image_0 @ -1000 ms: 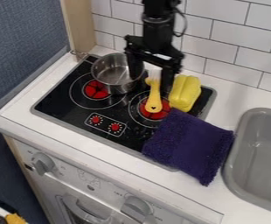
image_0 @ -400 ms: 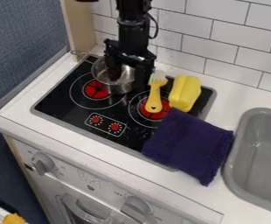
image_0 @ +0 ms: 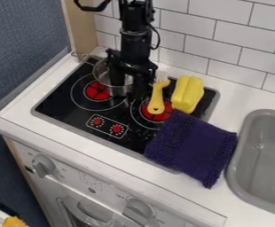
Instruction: Move the silver pot below the left burner
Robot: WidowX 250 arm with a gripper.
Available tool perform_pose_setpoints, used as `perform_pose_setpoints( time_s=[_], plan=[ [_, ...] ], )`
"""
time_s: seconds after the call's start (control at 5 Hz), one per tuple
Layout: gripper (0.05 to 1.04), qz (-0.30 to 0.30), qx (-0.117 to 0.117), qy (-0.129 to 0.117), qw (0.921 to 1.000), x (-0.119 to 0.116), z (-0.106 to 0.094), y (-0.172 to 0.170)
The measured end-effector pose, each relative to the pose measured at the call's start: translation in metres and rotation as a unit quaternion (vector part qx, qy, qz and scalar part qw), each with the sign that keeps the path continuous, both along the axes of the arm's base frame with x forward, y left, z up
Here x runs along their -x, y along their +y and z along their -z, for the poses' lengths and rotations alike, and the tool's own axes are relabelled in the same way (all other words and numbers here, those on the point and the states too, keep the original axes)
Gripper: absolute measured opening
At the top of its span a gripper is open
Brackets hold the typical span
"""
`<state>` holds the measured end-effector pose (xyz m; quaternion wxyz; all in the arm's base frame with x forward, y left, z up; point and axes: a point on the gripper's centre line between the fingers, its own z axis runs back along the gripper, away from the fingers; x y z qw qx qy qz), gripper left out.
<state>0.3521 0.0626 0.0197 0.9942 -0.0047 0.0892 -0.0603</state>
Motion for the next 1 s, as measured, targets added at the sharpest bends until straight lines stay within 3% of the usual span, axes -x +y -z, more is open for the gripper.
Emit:
perform_pose_setpoints(
  time_s=[0.2,0.4,0.6,0.8,1.0],
  plan=[
    [0.384,0.002,0.0,0.005,1.0,0.0,0.003,-0.002],
    [0.172,0.005,-0.001,0.008,1.0,0.0,0.003,-0.004],
    [0.097,0.012,0.004,0.007,0.9999,0.001,0.004,-0.005],
    [0.094,0.037,0.015,-0.017,0.9991,0.004,-0.012,-0.01],
    [0.082,0.07,0.025,-0.051,0.9959,0.011,-0.043,-0.016]
  ],
)
